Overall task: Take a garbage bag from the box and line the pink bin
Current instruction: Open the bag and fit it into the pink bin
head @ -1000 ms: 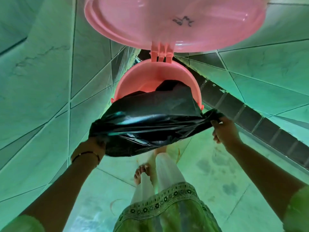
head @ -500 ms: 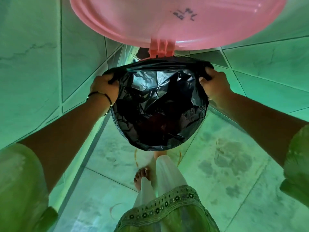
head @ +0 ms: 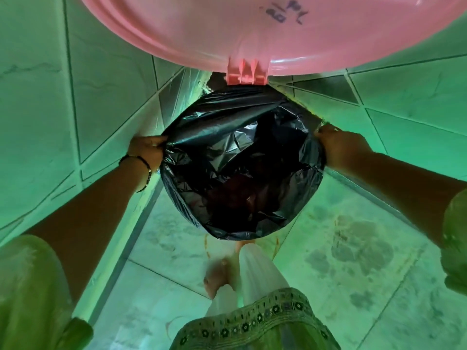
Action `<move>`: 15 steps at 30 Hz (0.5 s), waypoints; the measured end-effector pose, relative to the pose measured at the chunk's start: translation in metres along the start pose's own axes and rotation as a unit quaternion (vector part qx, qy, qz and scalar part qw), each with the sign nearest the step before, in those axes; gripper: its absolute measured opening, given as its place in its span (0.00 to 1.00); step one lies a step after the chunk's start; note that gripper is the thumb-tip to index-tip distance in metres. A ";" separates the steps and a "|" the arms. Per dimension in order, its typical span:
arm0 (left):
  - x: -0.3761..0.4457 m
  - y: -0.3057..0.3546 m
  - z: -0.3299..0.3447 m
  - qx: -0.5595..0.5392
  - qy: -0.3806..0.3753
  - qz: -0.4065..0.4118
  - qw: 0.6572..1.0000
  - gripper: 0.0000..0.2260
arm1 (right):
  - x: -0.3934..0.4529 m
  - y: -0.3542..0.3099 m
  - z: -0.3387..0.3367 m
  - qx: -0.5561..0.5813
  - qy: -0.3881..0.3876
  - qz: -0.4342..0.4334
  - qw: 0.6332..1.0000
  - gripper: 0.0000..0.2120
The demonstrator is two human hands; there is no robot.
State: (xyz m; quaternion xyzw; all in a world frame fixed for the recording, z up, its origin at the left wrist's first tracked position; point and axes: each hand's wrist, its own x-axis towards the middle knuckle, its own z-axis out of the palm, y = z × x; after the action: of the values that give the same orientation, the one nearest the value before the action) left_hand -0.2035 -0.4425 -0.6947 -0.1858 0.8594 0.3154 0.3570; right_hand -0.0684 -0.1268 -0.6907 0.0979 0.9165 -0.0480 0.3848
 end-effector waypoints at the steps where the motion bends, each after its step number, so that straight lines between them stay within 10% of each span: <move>1: -0.004 -0.002 -0.001 0.022 0.000 0.020 1.000 0.15 | -0.005 -0.001 0.005 -0.020 -0.015 -0.007 1.000 0.16; 10: -0.022 -0.018 -0.016 0.224 0.027 0.121 0.967 0.13 | -0.028 0.000 0.036 -0.086 -0.049 -0.051 0.994 0.18; 15: -0.031 -0.020 -0.016 0.167 0.046 0.017 0.985 0.18 | -0.041 -0.006 0.065 -0.013 -0.105 -0.047 0.993 0.22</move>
State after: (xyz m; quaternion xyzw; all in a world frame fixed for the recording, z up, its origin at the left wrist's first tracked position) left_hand -0.1792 -0.4651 -0.6718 -0.1234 0.9187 0.1641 0.3375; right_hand 0.0035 -0.1492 -0.7073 0.0436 0.8754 -0.0638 0.4772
